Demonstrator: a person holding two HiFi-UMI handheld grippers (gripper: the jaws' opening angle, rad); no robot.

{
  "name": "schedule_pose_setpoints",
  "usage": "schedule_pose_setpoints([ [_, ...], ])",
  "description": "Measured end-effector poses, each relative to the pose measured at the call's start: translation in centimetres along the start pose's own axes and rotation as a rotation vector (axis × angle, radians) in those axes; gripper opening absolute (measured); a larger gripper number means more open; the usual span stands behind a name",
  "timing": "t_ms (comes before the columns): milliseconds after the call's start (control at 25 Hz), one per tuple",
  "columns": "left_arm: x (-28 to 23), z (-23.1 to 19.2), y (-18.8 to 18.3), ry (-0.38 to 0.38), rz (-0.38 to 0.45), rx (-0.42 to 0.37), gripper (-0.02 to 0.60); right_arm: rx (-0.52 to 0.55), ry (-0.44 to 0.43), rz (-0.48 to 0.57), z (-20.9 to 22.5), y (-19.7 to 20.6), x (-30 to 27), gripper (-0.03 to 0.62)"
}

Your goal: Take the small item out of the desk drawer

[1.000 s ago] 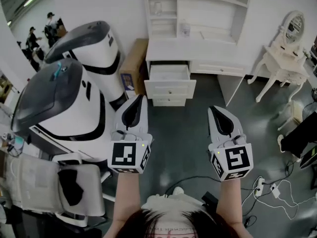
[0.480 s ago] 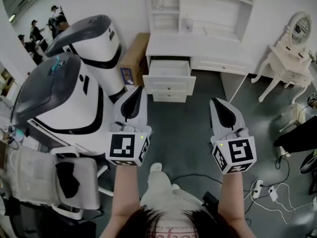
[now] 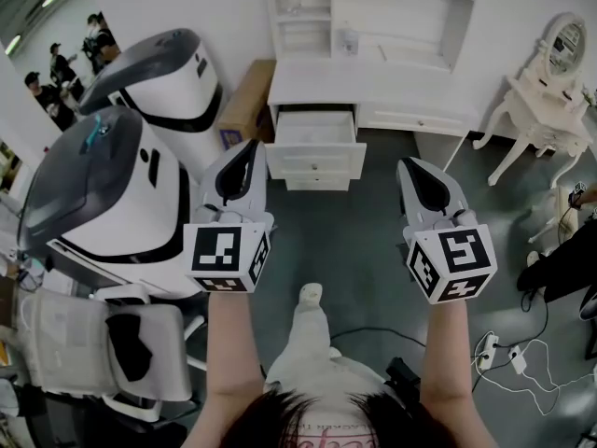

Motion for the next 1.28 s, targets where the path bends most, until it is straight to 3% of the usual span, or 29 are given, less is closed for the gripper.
schedule_pose_setpoints([
  [560, -8.5, -6.0, 4.8, -0.043, 0.019, 0.092, 0.006, -0.004, 0.034, -0.003, 3.6, 1.9, -8.9, 0.002],
  [1280, -23.6, -13.7, 13.2, 0.103, -0.045, 0.113, 0.011, -0.021, 0.12, -0.068, 6.7, 5.9, -25.1, 0.002],
])
Point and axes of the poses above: the fingertips, and each gripper's own axes: x backward along the fingers, z to its right, y out of its underside, the point moved 10 cm from there along x, backward along the fingers, and after that the axes turned 9 degrees about z, right-handed, at the moved point
